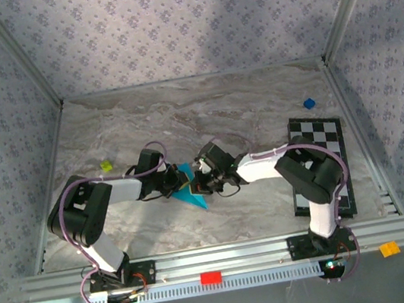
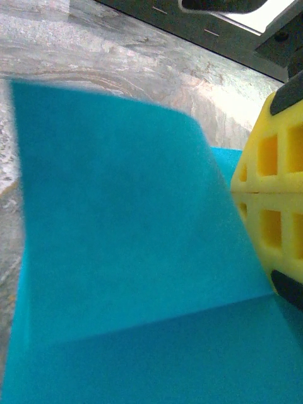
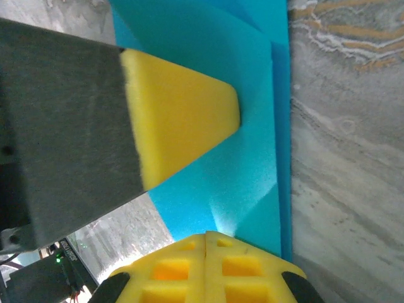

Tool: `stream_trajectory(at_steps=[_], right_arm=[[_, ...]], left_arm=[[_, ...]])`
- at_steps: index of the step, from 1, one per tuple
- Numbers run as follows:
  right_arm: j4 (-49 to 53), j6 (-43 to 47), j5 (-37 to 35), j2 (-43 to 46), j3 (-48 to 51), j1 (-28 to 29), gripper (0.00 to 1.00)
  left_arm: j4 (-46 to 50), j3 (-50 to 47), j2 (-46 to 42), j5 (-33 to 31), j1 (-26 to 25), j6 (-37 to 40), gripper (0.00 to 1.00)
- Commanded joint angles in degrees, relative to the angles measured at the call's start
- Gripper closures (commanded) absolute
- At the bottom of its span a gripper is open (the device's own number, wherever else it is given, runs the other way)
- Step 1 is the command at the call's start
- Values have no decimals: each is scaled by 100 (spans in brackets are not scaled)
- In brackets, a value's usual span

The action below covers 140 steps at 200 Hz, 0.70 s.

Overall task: Fold a paper plane with a square sheet of paper (pick it up from the middle)
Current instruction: Fourth fold the wing at the center of the table.

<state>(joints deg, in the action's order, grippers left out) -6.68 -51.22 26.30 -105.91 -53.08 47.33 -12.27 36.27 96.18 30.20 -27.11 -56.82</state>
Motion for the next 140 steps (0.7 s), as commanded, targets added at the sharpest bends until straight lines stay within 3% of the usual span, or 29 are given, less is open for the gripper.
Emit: stream_trajectory(at_steps=[1, 38, 103, 140], right_arm=[[484, -27, -103, -212, 67, 6, 98], [220, -220, -88, -423, 703, 11, 100], [333, -238, -167, -407, 571, 11, 100], [294, -255, -196, -446, 635, 11, 100]], left_arm=[[310, -62, 126, -250, 15, 105, 100], [629, 290, -180, -79, 14, 336, 96], [1501, 335, -699, -174, -211, 494, 98], [917, -34, -457, 54, -304, 278, 99]])
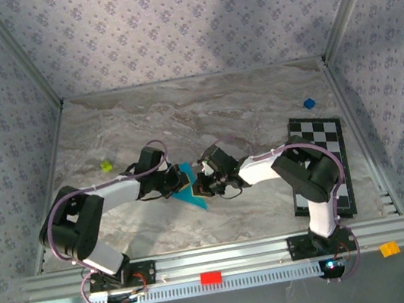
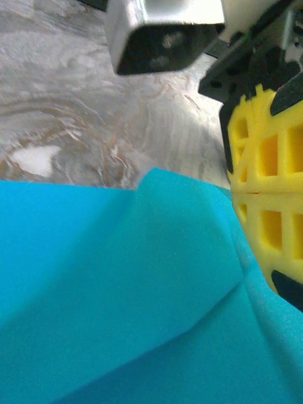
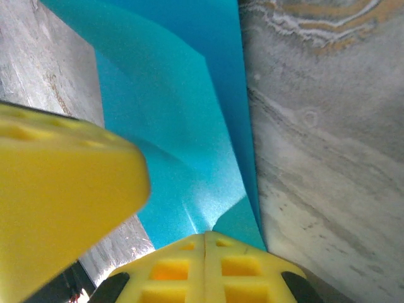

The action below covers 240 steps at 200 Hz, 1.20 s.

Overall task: Fold a paper plane with a square sheet of paper (pick it up from the middle)
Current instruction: Fourth fold the wing at the center of the table.

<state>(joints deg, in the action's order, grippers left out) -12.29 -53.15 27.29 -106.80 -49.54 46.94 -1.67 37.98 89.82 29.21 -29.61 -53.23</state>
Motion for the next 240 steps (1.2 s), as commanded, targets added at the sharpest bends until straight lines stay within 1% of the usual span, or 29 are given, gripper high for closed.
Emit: stream_trajectory(at_steps=[1, 26, 46, 65, 90, 142, 167, 206, 240], right_arm=[[854, -63, -294, -358, 284, 51, 100], [766, -90, -277, -403, 361, 52, 100], [784, -67, -327, -432, 396, 61, 100], [823, -38, -385, -416, 422, 78, 100], [954, 33, -452, -404, 419, 101, 100], [1009, 185, -412, -402, 460, 109, 100], [1027, 249, -376, -403, 468, 116, 100], [1064, 328, -322, -403, 480, 113, 100], [1118, 392, -272, -381, 450, 101, 100]], left_arm=[[-155, -208, 182, 167, -55, -86, 99], [-128, -221, 347, 63, -134, -32, 99], [197, -170, 439, -264, -123, 110, 99], [543, -5, 474, -603, -85, 300, 100], [758, 237, 520, -728, 83, 472, 100], [844, 748, 599, -616, 639, 738, 98], [852, 953, 776, -517, 899, 804, 96], [1007, 1189, 1089, -490, 1216, 955, 97], [1031, 1202, 1146, -468, 1419, 1090, 97]])
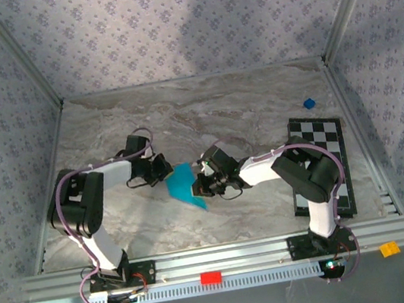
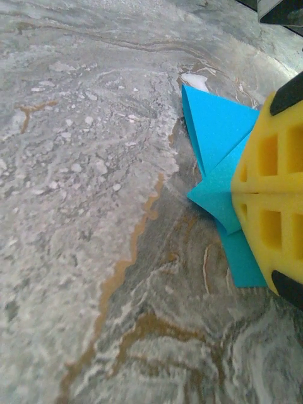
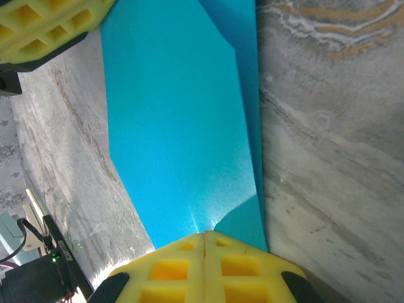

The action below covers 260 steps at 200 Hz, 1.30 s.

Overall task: Fold a paper plane with a square sheet of paper (pick it up from the middle)
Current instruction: Fourth fold the wing at the center of the table.

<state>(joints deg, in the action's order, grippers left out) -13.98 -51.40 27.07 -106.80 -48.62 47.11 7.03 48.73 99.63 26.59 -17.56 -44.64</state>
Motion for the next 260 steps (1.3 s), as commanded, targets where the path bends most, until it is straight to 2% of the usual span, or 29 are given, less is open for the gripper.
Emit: stream_trajectory(at_steps=[1, 51, 73, 87, 140, 188, 260], right_arm=[[1294, 226, -248, -383, 356, 86, 100], [1372, 306, -237, -341, 344, 48, 100], [1370, 297, -234, -341, 325, 44, 100], [1389, 292, -250, -345, 303, 35, 100], [1372, 236, -290, -328, 305, 38, 100], [1306, 210, -285, -365, 388, 51, 100], [1223, 227, -255, -367, 469, 45, 100]], left_arm=[[160, 128, 163, -197, 221, 234, 97], [177, 104, -628, -41, 173, 265, 94], [303, -43, -1151, -457, -179, 318, 93], [169, -237, -1350, -506, -454, 251, 93], [-1065, -1138, -993, -112, -1111, -225, 97], [-827, -1154, -566, -613, -752, 162, 98], [-231, -454, -226, -660, -7, 566, 98]])
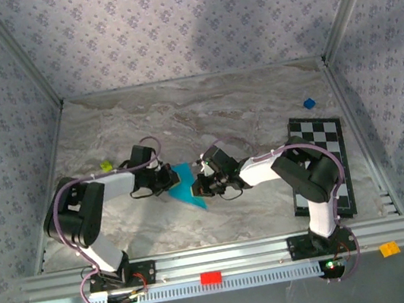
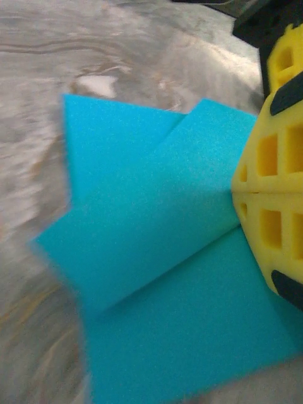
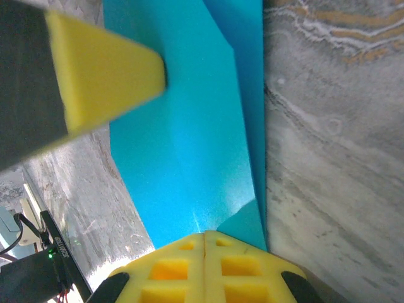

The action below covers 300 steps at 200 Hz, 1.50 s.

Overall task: Fold a paper plane with a square sheet of paper (pick it up from the middle)
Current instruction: Fourth fold the wing at the center of the table, then turn over the paper at the center of the table.

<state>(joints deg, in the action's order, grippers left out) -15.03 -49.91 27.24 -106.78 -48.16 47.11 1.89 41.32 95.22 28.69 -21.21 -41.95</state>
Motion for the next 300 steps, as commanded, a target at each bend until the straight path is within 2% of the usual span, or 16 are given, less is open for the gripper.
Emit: stream_trajectory(at_steps=[1, 125, 201, 221, 251, 278, 300], right_arm=[[1327, 78, -268, -370, 427, 45, 100], [1281, 161, -150, -385, 459, 52, 100], [1591, 488, -45, -326, 315, -5, 100], [1676, 531, -69, -308, 232, -25, 100], [1674, 492, -79, -291, 196, -27, 100], [1661, 487, -105, -257, 199, -27, 100], [1613, 477, -93, -200, 186, -20, 100]], left_arm=[[288, 301, 220, -867, 365, 299, 98], [899, 1056, 674, -894, 928, 574, 99], [1207, 1168, -236, -504, 919, 443, 95], [988, 903, -601, -248, 773, 265, 94], [687, 498, -924, -97, 181, 40, 93], [170, 199, -661, -32, -340, -174, 93], [-21, 75, -265, -138, -529, -274, 95]])
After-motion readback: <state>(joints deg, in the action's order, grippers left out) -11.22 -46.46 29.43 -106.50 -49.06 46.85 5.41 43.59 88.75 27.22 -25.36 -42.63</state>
